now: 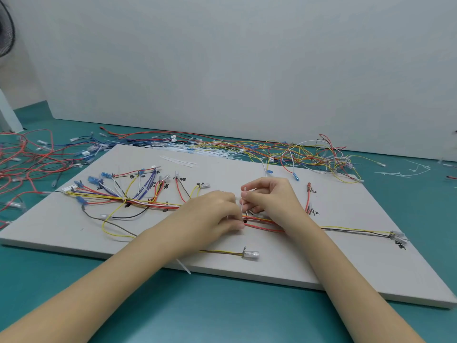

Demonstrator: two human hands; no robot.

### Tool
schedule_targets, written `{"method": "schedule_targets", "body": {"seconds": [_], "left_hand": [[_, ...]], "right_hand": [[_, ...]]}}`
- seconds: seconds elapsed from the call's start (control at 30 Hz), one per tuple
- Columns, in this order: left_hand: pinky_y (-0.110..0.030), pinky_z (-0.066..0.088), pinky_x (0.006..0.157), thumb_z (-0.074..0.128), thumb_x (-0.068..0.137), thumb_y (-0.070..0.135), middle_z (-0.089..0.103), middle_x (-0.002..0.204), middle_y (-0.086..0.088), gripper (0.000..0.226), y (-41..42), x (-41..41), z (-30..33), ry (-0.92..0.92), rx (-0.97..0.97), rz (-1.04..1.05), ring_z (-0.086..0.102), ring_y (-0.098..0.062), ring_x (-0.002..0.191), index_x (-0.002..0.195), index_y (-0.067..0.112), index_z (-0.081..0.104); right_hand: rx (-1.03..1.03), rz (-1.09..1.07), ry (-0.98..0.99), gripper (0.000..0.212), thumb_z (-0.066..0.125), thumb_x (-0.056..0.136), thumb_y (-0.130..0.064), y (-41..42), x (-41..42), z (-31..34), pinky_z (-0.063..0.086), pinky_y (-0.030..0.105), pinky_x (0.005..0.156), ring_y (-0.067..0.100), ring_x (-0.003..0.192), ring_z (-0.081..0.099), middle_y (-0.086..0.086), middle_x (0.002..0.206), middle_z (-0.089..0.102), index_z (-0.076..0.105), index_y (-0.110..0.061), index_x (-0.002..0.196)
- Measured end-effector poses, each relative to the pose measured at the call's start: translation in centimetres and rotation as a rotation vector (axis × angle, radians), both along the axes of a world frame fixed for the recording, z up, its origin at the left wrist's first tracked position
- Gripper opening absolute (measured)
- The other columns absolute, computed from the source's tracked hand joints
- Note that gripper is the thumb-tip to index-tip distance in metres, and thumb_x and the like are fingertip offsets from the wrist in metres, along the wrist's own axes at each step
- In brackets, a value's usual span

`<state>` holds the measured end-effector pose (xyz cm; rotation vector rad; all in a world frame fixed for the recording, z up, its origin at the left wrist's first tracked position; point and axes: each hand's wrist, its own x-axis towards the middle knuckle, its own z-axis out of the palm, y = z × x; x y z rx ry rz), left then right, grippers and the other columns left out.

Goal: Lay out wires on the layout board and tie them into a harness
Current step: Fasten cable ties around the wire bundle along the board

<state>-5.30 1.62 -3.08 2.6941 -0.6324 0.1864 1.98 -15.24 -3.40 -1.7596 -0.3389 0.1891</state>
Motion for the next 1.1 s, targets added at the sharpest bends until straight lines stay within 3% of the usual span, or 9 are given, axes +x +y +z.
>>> {"method": "schedule_targets", "body": {"seconds": [0.1,0.2,0.33,0.43,0.53,0.67,0.77,0.87,1.1], "left_hand": [[-0.033,0.038,0.087,0.048,0.101,0.030,0.050,0.097,0.004,0.013,-0.8,0.1,-0.2,0.003,-0.021,0.005,0.047,-0.016,0.096,0.094,0.021,0.053],[-0.030,0.036,0.077,0.045,0.102,0.023,0.050,0.086,0.005,0.014,-1.6,0.5,-0.2,-0.016,-0.148,0.055,0.046,-0.016,0.083,0.088,0.020,0.044],[-0.032,0.047,0.063,0.043,0.103,0.016,0.069,0.075,-0.003,0.018,-2.2,1.1,0.0,0.170,-0.526,0.103,0.066,-0.019,0.063,0.087,0.011,0.049],[-0.030,0.050,0.050,0.041,0.103,0.011,0.069,0.072,-0.012,0.019,-2.8,1.2,-0.2,0.354,-0.776,0.093,0.068,-0.028,0.058,0.087,0.006,0.049],[-0.022,0.054,0.052,0.049,0.100,0.007,0.067,0.064,-0.007,0.017,-2.7,1.2,-0.4,0.445,-0.973,0.099,0.067,-0.018,0.054,0.086,0.003,0.058],[-0.020,0.057,0.062,0.055,0.097,0.012,0.073,0.074,-0.011,0.019,-2.1,0.7,-0.3,0.544,-1.179,0.146,0.073,-0.020,0.068,0.089,0.003,0.071],[-0.023,0.058,0.069,0.061,0.086,-0.008,0.074,0.090,-0.021,0.017,-1.3,0.6,-0.1,0.641,-1.304,0.161,0.074,-0.028,0.083,0.094,-0.001,0.074],[-0.024,0.058,0.073,0.071,0.072,-0.015,0.074,0.095,-0.021,0.030,-1.2,0.5,-0.2,0.626,-1.281,0.164,0.073,-0.029,0.089,0.098,0.000,0.073],[-0.024,0.060,0.068,0.076,0.078,0.000,0.073,0.086,-0.024,0.016,-2.2,0.4,-0.6,0.504,-1.299,0.261,0.074,-0.025,0.075,0.086,0.004,0.063]], "right_hand": [[0.005,0.012,-0.012,0.006,0.064,0.088,0.002,-0.1,-0.1,0.0,0.049,0.021,0.051,0.012,0.050,0.064,0.003,0.056,0.068,0.067,-0.004,0.086],[0.014,0.028,-0.021,0.010,0.062,0.090,0.000,-0.3,-0.3,0.2,0.050,0.020,0.051,0.010,0.049,0.064,0.002,0.057,0.068,0.067,-0.004,0.082],[-0.026,0.057,-0.043,0.014,0.061,0.090,0.000,-0.3,-0.8,0.5,0.050,0.022,0.054,0.013,0.050,0.060,0.009,0.060,0.065,0.069,-0.003,0.079],[-0.067,0.059,-0.073,0.012,0.062,0.088,0.001,-0.4,-0.9,0.5,0.047,0.019,0.054,0.008,0.053,0.057,0.005,0.061,0.065,0.070,-0.002,0.080],[-0.088,0.049,-0.085,0.009,0.064,0.087,-0.001,-0.5,-0.9,0.4,0.048,0.018,0.057,0.005,0.057,0.057,0.004,0.066,0.066,0.073,-0.001,0.083],[-0.073,0.041,-0.037,0.009,0.064,0.089,-0.004,-0.7,-0.8,0.5,0.053,0.019,0.063,0.006,0.062,0.061,0.008,0.073,0.068,0.073,-0.003,0.085],[-0.048,0.060,0.050,0.010,0.063,0.090,-0.004,-1.0,-0.6,0.5,0.055,0.033,0.080,0.019,0.074,0.065,0.018,0.084,0.070,0.073,-0.002,0.089],[0.005,0.080,0.148,0.011,0.063,0.089,-0.005,-1.3,-0.5,0.6,0.052,0.041,0.090,0.025,0.082,0.066,0.021,0.089,0.071,0.074,-0.003,0.090],[0.083,0.150,0.236,0.010,0.065,0.087,-0.005,-1.8,-0.5,0.8,0.053,0.028,0.081,0.015,0.075,0.066,0.008,0.078,0.071,0.074,-0.006,0.083]]}}
